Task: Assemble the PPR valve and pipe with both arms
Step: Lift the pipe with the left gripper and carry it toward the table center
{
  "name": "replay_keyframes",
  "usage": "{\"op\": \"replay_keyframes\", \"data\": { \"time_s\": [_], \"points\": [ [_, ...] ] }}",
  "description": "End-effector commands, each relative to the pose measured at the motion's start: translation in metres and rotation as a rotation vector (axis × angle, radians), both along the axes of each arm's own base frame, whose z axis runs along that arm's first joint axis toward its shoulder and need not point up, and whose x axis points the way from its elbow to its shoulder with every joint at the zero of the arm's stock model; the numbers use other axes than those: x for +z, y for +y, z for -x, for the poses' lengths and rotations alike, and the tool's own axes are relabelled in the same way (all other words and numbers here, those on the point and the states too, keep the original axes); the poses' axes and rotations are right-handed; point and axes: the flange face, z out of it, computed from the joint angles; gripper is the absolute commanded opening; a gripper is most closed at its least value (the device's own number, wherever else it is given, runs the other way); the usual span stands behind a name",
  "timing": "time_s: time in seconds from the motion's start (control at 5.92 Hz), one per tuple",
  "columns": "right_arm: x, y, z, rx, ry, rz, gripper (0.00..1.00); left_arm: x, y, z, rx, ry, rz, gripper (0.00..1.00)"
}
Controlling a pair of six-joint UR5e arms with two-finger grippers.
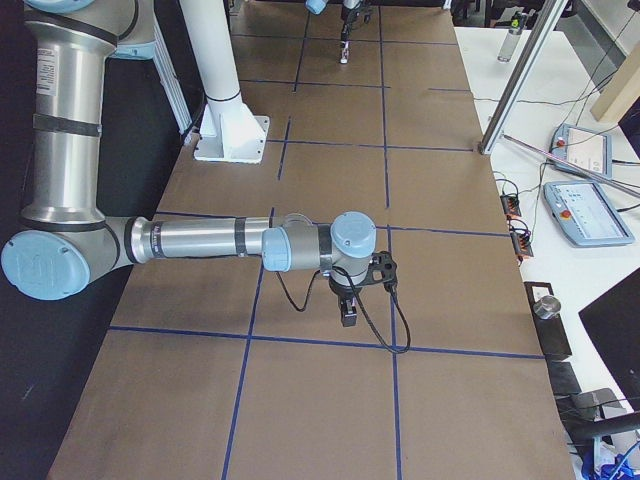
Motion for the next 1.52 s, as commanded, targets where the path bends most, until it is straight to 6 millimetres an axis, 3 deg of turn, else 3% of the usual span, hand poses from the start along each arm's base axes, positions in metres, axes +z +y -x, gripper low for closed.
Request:
{"op": "replay_keyframes", "data": {
  "time_s": [0.0,0.17,0.34,0.51,0.68,0.85,1.01,1.18,1.35],
  "points": [
    [0.000,0.000,0.000,0.000,0.000,0.001,1.00,-0.048,0.002,0.003,-0.072,0.041,-0.007,0.00],
    [0.000,0.000,0.000,0.000,0.000,0.001,1.00,-0.111,-0.022,-0.021,-0.196,0.105,0.047,0.00],
    [0.000,0.000,0.000,0.000,0.000,0.001,1.00,-0.167,-0.020,-0.081,-0.200,0.144,0.111,0.00],
    [0.001,0.001,0.000,0.000,0.000,0.002,1.00,-0.247,-0.006,-0.167,-0.175,0.122,0.228,0.00],
    [0.001,0.001,0.000,0.000,0.000,0.004,1.00,-0.325,-0.007,-0.218,-0.207,0.092,0.202,0.00],
    [0.001,0.001,0.000,0.000,0.000,0.004,1.00,-0.364,-0.005,-0.274,-0.230,0.086,0.265,0.00],
    [-0.001,0.000,0.000,0.000,-0.002,-0.001,1.00,-0.398,-0.011,-0.313,-0.229,0.081,0.289,0.00],
    [-0.001,0.000,0.000,0.000,-0.006,0.000,1.00,-0.411,-0.027,-0.350,-0.254,0.042,0.257,0.00],
    [-0.003,0.001,0.001,-0.002,-0.020,-0.001,1.00,-0.424,-0.030,-0.382,-0.270,0.010,0.267,0.02]
  ]
}}
